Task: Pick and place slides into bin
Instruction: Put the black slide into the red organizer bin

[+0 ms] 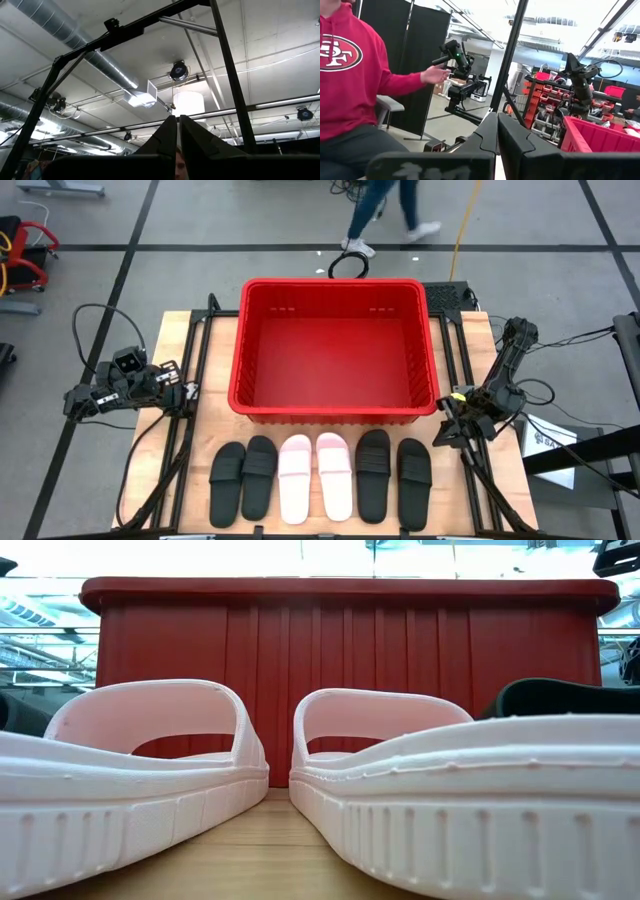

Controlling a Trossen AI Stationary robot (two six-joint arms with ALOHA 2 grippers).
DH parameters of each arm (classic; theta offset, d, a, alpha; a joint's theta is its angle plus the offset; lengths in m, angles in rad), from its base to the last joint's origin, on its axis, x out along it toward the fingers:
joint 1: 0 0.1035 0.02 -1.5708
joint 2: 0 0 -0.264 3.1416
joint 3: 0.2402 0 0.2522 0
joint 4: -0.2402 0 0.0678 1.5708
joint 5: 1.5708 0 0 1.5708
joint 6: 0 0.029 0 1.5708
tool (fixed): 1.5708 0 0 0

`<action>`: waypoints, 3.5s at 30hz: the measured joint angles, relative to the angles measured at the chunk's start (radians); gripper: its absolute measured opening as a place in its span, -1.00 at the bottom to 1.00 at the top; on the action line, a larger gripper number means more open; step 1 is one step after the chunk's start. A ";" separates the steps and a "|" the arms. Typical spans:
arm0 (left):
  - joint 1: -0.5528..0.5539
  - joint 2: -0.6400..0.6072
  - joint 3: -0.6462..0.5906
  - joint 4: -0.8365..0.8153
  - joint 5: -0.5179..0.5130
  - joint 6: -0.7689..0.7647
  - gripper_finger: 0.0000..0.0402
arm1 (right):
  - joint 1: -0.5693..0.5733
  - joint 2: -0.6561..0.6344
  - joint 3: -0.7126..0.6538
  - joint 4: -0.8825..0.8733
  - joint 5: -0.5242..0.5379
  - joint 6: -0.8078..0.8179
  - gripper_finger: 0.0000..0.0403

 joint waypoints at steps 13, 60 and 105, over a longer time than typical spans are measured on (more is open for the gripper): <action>0.000 0.000 0.000 0.000 -0.008 0.000 -0.87 | 0.000 0.000 0.000 0.000 0.000 -0.027 -0.98; 0.000 0.006 0.000 -0.583 -0.270 0.579 -0.87 | 0.000 0.000 0.000 0.075 0.001 0.051 -0.98; 0.000 0.606 0.992 -1.687 -0.898 0.984 -0.87 | 0.000 0.183 0.545 0.146 0.822 -0.598 -0.98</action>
